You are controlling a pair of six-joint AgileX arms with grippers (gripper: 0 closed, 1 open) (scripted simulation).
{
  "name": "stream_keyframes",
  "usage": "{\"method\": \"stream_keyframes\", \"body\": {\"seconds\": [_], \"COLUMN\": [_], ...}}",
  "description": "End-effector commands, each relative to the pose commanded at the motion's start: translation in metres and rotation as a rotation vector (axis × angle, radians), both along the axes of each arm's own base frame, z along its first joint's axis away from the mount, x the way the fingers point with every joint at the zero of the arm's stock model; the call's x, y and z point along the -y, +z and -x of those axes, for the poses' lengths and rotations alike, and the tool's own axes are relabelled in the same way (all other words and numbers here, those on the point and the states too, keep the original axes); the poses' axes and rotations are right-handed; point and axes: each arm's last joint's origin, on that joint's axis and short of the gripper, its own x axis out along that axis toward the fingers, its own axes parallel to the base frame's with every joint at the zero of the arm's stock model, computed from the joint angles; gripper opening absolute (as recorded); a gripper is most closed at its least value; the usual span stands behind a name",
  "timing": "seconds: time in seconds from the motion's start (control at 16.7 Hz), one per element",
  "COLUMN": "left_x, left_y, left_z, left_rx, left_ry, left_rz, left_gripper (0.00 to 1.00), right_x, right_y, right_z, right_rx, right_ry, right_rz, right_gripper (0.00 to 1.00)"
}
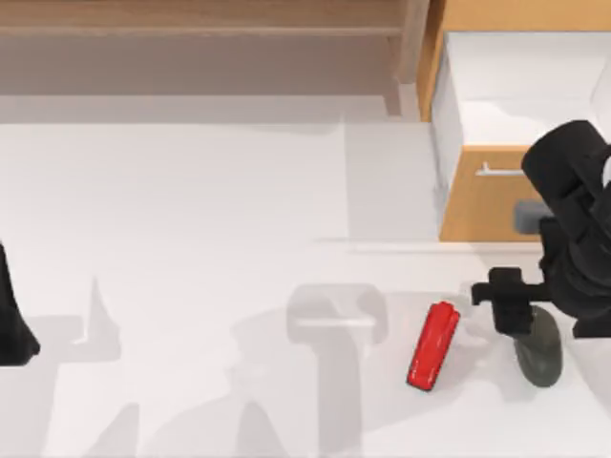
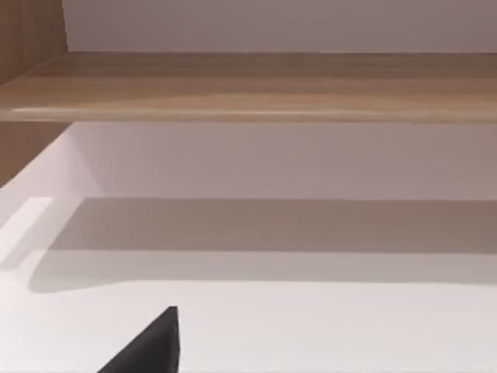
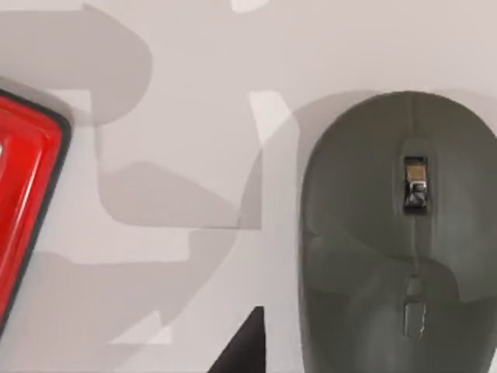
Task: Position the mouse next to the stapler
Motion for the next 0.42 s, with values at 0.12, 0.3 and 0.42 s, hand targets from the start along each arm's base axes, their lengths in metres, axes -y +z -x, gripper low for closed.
{"method": "stream_keyframes", "body": {"seconds": [0.12, 0.3, 0.42], "left_x": [0.0000, 0.0000, 0.0000], "left_y": [0.0000, 0.0000, 0.0000], "left_z": [0.0000, 0.0000, 0.0000], "left_rx": [0.000, 0.000, 0.000], "left_ry": [0.000, 0.000, 0.000], "left_rz": [0.000, 0.000, 0.000], "left_gripper": [1.00, 1.00, 1.00], "right_x": [0.0000, 0.0000, 0.0000], "right_y": [0.0000, 0.0000, 0.0000], "right_z": [0.0000, 0.0000, 0.0000], "right_rx": [0.000, 0.000, 0.000], "right_ry": [0.000, 0.000, 0.000], "right_rz": [0.000, 0.000, 0.000], "right_gripper": [1.00, 1.00, 1.00]}}
